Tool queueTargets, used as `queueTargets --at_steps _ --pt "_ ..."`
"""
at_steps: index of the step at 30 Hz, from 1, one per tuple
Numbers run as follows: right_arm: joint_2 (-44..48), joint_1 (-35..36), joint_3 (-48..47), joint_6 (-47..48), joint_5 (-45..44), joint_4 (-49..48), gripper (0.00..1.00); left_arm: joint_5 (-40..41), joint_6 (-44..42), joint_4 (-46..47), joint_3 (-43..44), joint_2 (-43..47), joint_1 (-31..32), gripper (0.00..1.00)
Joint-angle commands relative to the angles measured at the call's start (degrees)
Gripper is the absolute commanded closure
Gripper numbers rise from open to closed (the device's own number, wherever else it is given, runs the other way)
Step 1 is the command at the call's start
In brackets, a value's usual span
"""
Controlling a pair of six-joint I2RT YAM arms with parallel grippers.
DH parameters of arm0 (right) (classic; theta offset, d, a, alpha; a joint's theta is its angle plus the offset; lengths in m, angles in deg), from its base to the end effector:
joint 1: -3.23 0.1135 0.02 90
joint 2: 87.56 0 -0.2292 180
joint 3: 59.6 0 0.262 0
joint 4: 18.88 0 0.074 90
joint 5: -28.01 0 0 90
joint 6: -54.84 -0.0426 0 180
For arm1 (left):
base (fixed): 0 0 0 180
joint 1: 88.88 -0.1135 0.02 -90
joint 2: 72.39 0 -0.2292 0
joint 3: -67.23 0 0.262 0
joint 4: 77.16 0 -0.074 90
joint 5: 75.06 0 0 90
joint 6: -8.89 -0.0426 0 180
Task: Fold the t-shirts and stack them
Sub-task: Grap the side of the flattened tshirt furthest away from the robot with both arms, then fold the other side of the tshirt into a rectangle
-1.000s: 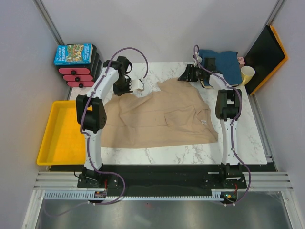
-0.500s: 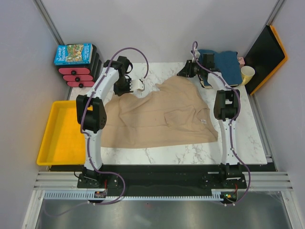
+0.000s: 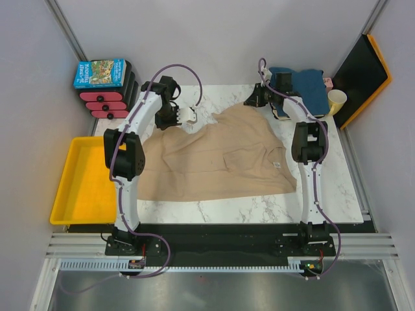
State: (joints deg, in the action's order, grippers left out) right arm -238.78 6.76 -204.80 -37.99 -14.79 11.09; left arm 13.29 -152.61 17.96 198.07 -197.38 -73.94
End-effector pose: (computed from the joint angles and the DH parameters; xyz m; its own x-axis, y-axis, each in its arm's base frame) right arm 0.5617 0.0660 0.1359 -0.6171 -0.0045 -0.7868 -0.6047 0.6426 0.4706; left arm 0.4193 -0.1131 0.2135 -0.0516 0.9949 -0.0872 0.9830 0.0660 0.1715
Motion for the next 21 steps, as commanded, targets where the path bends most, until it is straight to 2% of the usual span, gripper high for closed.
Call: queueTargets --at_steps 1,5,16,21 --pt "10.48 -0.02 0.65 13.25 -3.42 5.05 1.00 -0.90 3.65 2.99 2.02 2.64 -1.58 0.98" --pt "14.63 -0.36 1.44 21.78 -6.94 10.14 1.00 -0.02 4.36 5.01 1.58 3.61 -2.98 0.98" --pt "25.96 -1.33 10.39 41.83 -13.09 26.05 1.00 1.21 3.04 11.60 -10.02 9.67 -5.62 0.98" --pt "28.96 -1.60 13.13 48.00 -14.50 31.69 1.00 0.42 2.42 13.45 -13.62 11.78 -6.67 0.98"
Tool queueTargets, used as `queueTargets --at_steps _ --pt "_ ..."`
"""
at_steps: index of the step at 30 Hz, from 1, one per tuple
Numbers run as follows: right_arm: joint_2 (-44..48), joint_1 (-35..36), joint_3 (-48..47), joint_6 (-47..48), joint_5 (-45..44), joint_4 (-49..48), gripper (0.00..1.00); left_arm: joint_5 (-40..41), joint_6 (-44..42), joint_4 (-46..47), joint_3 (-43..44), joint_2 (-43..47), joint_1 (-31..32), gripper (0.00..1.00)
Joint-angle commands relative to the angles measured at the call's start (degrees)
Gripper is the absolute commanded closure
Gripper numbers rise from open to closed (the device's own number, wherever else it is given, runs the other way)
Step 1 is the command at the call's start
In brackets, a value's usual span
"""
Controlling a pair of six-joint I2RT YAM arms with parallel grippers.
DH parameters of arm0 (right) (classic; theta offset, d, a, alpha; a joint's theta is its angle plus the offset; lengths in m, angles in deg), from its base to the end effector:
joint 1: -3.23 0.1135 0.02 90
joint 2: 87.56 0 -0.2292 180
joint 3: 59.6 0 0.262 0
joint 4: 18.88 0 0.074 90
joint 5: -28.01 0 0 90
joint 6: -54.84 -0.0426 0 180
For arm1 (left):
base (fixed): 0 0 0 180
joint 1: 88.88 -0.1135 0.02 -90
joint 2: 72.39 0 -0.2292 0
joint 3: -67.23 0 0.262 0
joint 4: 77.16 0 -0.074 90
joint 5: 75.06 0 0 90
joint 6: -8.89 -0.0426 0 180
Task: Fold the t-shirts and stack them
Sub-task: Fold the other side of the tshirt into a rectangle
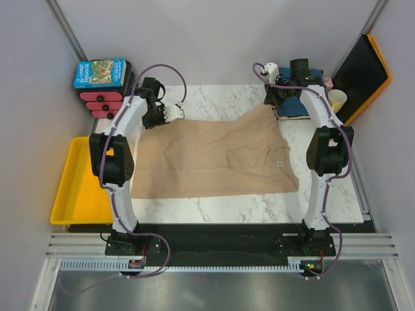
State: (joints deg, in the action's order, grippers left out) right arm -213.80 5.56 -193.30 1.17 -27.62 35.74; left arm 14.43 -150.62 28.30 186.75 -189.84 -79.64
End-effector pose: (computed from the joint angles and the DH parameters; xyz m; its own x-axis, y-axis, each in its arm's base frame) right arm 0.4881 0.0439 0.2523 -0.3431 -0.5034 -0.7930 -0.7701 0.6342 -0.0693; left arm 0.4171 -0.0682 0.2152 -0.1766 0.9777 -0.1134 0.9388 0.2019 0.2792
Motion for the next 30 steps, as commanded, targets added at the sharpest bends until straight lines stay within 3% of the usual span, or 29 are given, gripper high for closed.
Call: queueTargets --at_steps 1,21,30 --pt "4.41 -0.39 1.55 10.06 -1.85 9.13 1.00 -0.98 0.17 3.55 -2.83 4.51 -1.06 0.98" --pt "8.99 -0.66 -2.85 30.36 -2.73 40.06 1.00 -4.14 -4.30 9.62 -12.58 9.95 -6.42 0.98" --pt "15.05 0.04 4.97 35.38 -7.30 42.29 1.00 -5.99 -11.78 8.48 -20.14 15.84 -7.30 0.98"
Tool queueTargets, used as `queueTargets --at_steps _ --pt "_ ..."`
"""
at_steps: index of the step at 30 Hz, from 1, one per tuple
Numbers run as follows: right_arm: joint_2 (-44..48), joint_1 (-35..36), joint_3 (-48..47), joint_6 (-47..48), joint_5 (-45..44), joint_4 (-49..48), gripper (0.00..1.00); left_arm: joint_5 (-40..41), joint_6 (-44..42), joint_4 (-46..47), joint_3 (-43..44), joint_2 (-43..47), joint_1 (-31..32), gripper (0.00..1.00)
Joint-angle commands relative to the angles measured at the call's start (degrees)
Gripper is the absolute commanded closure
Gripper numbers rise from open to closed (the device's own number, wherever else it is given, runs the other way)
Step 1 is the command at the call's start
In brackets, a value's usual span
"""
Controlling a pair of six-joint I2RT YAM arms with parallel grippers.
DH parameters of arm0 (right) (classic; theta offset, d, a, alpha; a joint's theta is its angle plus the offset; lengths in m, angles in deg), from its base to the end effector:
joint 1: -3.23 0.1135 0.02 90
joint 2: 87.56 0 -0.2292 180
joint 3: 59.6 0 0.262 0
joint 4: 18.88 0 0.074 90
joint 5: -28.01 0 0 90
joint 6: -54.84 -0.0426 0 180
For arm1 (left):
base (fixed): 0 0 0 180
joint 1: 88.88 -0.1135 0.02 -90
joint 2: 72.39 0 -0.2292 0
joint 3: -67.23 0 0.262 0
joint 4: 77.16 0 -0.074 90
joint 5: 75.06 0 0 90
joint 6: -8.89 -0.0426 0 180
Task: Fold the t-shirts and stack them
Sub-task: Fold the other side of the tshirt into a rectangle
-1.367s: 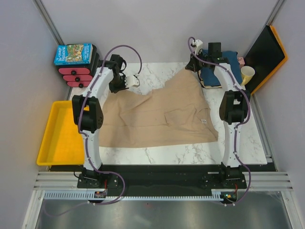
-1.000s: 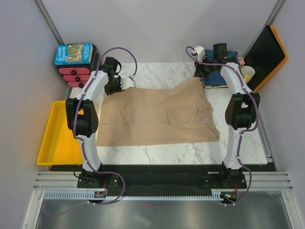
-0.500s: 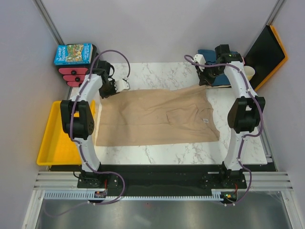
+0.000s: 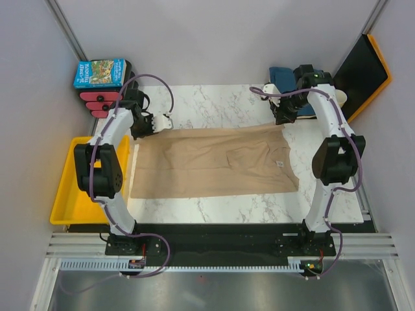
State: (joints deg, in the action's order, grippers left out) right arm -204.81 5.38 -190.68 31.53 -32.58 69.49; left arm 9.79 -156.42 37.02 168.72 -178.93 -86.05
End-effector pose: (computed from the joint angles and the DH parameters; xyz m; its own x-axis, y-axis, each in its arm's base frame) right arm 0.4079 0.0362 0.2728 -0.2310 -0.8093 -0.5401 -0.9492 0.3093 -0.0575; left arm 0.3837 -0.0228 0.2002 -0.1633 0.9727 -0.1651 0.9327 0.2068 0.2955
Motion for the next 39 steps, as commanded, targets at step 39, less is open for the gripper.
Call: queueTargets --at_steps 39 --pt "18.64 8.04 30.56 20.14 -18.15 6.34 1.00 2.95 -18.30 -16.85 -12.66 11.62 -1.25 0.98"
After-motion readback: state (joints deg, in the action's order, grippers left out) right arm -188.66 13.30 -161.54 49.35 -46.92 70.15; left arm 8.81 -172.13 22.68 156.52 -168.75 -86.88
